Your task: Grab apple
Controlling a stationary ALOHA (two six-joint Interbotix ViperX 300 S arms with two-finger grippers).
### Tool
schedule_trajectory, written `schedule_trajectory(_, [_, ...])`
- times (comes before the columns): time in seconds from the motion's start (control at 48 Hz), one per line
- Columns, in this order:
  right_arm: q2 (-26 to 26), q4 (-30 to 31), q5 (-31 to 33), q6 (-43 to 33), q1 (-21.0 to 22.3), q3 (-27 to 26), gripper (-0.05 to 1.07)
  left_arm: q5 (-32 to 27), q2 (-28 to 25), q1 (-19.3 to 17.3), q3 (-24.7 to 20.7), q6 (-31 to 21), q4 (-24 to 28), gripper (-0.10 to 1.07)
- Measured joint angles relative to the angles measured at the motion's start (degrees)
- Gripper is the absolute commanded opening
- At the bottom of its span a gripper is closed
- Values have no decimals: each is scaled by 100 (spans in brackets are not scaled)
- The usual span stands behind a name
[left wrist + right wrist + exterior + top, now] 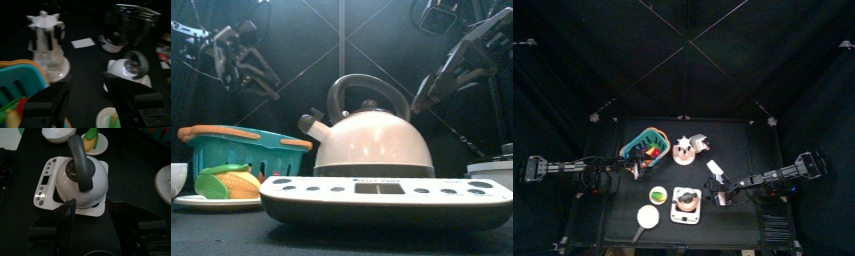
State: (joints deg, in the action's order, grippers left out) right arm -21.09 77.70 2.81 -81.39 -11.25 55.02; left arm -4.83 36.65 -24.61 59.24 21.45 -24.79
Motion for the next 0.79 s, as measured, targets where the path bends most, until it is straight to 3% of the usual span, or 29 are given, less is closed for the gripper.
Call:
schedule_trajectory(0.104, [53, 0, 0, 0, 18, 0, 85, -290, -272, -642, -79, 18, 114, 88])
schedule_trajectory(0.188, [97, 0, 0, 0, 26, 0, 85, -334, -483, -791, -114, 26, 334, 89])
schedule_trajectory(0.354, [114, 0, 0, 0, 26, 0, 85, -378, -923, -782, -149, 26, 817, 89])
schedule_trajectory(0.792, [114, -9, 0, 0, 35, 0, 85, -378, -2285, -606, -554, 18, 914, 89])
